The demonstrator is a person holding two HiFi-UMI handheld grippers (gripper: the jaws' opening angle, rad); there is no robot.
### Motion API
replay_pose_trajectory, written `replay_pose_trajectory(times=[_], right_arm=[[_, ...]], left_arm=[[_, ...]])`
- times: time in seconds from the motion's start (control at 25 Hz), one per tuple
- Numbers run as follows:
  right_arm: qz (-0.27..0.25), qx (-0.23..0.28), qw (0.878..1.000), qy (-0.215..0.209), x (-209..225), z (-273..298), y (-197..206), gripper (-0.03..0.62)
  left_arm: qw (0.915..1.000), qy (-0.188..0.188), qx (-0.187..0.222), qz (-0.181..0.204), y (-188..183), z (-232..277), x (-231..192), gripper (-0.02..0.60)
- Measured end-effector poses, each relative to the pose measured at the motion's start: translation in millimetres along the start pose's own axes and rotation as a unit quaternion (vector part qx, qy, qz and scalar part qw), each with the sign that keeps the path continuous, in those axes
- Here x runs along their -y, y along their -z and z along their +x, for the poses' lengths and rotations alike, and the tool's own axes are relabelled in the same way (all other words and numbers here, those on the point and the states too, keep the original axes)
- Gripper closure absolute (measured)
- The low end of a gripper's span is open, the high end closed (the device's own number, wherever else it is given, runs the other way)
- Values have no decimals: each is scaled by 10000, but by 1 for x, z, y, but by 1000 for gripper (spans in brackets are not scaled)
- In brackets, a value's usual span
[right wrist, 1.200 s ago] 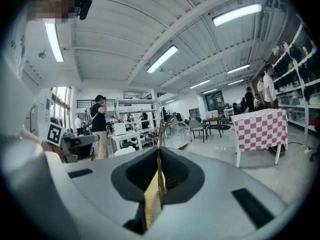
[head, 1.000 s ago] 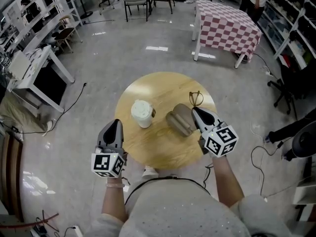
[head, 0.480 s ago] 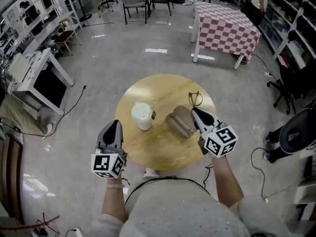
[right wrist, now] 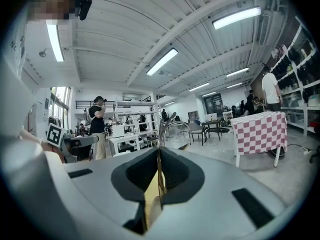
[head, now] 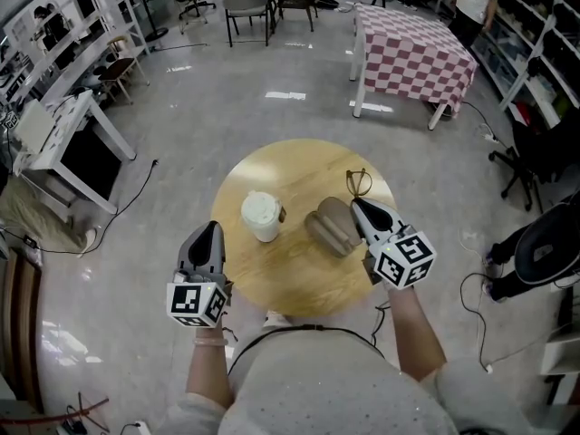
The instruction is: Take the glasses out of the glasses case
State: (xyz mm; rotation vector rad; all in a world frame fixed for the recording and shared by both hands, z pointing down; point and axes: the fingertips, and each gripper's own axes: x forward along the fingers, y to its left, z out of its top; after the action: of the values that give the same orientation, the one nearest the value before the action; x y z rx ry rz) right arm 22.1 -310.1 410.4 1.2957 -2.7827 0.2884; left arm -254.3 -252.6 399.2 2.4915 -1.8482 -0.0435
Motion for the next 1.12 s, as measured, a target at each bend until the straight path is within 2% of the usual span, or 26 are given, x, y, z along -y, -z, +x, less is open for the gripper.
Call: replay_pose_trajectory(times=[0.12,0.28,0.48,1.12], right_arm=[[-13,12,10000,4,0,2,-1,572],[-57,59,10000,-2,7,-15,34,572],[-22,21,10000,35,2,0,-1,572],[64,11,10000,70,3,4,3,572]], left_arm=[[10000,-9,-5,3,0,0,-2,575],[10000,-9,30,31,36,-10,16,575],[10000,4,-17,18,-1,1,-2,575],[10000,1,-63,-7,3,2,-8,575]])
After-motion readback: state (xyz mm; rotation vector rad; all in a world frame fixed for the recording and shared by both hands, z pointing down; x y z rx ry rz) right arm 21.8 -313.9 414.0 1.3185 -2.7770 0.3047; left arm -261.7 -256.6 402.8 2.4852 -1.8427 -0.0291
